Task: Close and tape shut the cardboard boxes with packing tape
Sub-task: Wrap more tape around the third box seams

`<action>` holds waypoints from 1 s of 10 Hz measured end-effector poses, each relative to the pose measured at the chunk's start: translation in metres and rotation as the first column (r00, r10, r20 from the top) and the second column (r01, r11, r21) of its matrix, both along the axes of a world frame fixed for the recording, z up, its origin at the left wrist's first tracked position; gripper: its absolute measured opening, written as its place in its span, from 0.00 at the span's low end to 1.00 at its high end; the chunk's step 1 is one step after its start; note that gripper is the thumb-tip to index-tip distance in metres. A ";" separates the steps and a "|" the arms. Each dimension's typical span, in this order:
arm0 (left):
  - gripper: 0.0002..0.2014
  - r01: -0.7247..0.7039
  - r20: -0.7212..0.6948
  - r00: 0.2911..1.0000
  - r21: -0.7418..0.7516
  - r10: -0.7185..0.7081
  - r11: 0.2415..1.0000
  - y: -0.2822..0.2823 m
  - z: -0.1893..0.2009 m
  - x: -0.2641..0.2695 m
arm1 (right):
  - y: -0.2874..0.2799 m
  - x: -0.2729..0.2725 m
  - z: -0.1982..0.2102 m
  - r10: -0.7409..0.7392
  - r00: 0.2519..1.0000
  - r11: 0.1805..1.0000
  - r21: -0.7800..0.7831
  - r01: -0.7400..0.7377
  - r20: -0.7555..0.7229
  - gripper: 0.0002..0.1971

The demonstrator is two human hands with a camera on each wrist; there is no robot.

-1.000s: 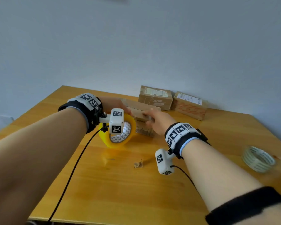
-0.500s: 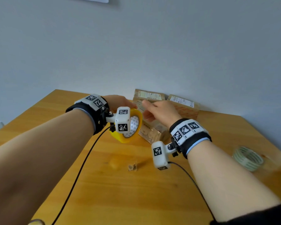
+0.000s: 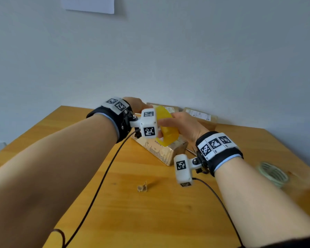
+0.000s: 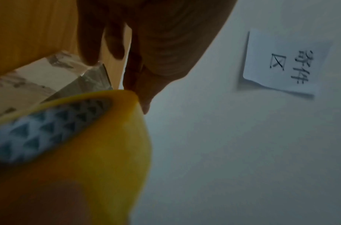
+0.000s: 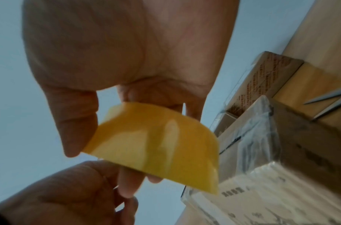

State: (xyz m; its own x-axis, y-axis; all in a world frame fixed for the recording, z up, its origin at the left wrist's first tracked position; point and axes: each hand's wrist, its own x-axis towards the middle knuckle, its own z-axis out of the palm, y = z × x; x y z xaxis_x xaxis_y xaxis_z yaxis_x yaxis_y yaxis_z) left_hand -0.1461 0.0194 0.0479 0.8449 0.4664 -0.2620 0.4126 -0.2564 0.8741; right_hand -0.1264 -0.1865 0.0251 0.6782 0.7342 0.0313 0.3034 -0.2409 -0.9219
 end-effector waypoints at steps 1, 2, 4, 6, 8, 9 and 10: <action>0.11 -0.073 0.115 0.988 -0.267 0.106 0.961 -0.028 -0.012 -0.008 | -0.015 0.007 0.000 -0.096 0.995 0.994 0.051 0.097 -0.014 0.19; 0.12 -0.069 0.098 0.989 -0.346 0.109 0.936 -0.048 -0.021 -0.009 | -0.032 0.016 -0.003 -0.160 0.986 0.986 0.049 0.162 -0.041 0.26; 0.07 -0.035 0.139 0.985 -0.425 0.104 0.904 -0.066 -0.055 0.008 | -0.052 0.013 -0.014 -0.236 0.967 0.971 0.018 0.239 -0.098 0.20; 0.27 -0.024 0.094 0.993 -0.404 0.068 0.914 -0.045 -0.064 0.013 | -0.030 0.011 -0.014 -0.200 0.962 0.975 0.056 0.214 -0.183 0.24; 0.16 -0.029 0.102 0.994 -0.205 0.051 0.978 -0.051 -0.031 0.017 | -0.048 0.009 0.006 -0.231 0.955 0.968 0.057 0.245 -0.187 0.28; 0.23 -0.040 0.080 0.995 -0.224 0.059 0.974 -0.058 -0.033 0.023 | -0.068 0.003 0.014 -0.219 0.949 0.975 -0.082 0.206 -0.225 0.26; 0.34 -0.098 0.071 0.990 -0.291 0.123 0.952 -0.053 -0.049 0.030 | -0.084 -0.010 -0.007 -0.257 0.936 0.931 -0.320 0.174 -0.241 0.30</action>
State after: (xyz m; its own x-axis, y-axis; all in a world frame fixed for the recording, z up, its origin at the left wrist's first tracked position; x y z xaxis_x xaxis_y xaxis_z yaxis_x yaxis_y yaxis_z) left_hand -0.1161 -0.0336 -0.0008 0.8177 0.4743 -0.3262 0.3434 0.0527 0.9377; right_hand -0.1369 -0.2707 0.0184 0.7717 0.5173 -0.3699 -0.0411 -0.5399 -0.8407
